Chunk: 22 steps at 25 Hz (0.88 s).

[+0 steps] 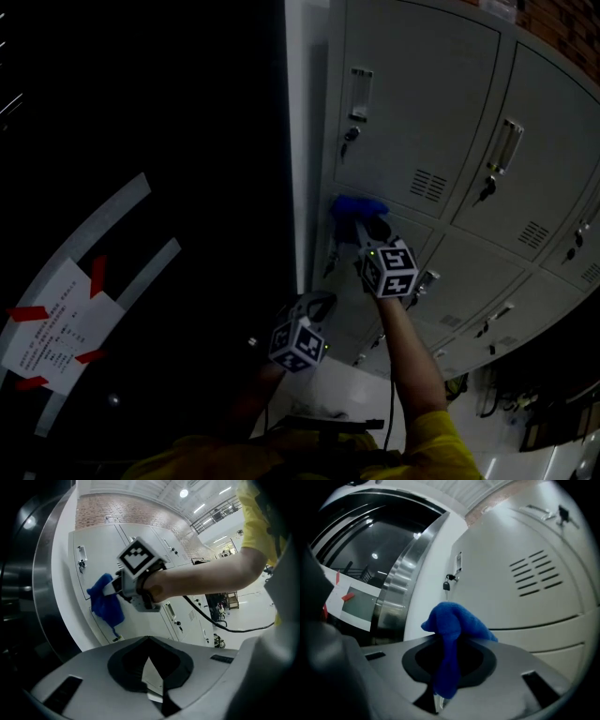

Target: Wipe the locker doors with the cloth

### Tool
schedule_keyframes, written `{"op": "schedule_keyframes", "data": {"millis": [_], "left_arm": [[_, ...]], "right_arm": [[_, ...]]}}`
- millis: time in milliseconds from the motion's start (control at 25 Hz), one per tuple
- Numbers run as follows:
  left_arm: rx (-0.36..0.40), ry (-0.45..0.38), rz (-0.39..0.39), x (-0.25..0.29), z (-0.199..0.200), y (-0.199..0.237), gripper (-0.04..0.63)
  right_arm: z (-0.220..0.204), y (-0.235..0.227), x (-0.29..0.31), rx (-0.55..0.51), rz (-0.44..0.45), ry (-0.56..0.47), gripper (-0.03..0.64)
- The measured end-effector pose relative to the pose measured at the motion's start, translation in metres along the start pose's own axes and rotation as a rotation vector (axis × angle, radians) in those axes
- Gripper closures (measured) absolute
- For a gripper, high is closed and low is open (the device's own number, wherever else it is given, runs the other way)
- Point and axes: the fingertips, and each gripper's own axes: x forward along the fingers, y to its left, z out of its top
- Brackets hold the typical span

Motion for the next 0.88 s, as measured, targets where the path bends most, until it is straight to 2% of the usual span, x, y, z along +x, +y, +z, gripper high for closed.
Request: {"op": "schedule_keyframes", "data": {"millis": [120, 200, 360, 520, 680, 880], "left_arm": [[-0.009, -0.004, -0.001, -0.004, -0.006, -0.002, 0.601], [0.0, -0.006, -0.007, -0.004, -0.011, -0.006, 0.601], [0.001, -0.003, -0.044, -0.002, -0.023, -0.029, 0.601], [0.013, -0.001, -0.056, -0.012, -0.013, -0.055, 0.601], [0.04, -0.003, -0.101, -0.035, 0.001, -0.104, 0.601], [0.044, -0.013, -0.067, -0.067, 0.028, -0.18, 0.601]], "right_arm": [[-0.002, 0.016, -0.074, 0.043, 0.0, -0.069, 0.546], [-0.02, 0.023, -0.13, 0.022, -0.038, -0.087, 0.546], [-0.099, 0.006, -0.229, -0.029, -0.192, 0.048, 0.545], [-0.141, -0.006, -0.289, 0.063, -0.246, 0.126, 0.545], [-0.145, 0.001, -0.343, 0.109, -0.26, 0.137, 0.545], [-0.122, 0.009, -0.447, 0.13, -0.272, 0.083, 0.545]]}}
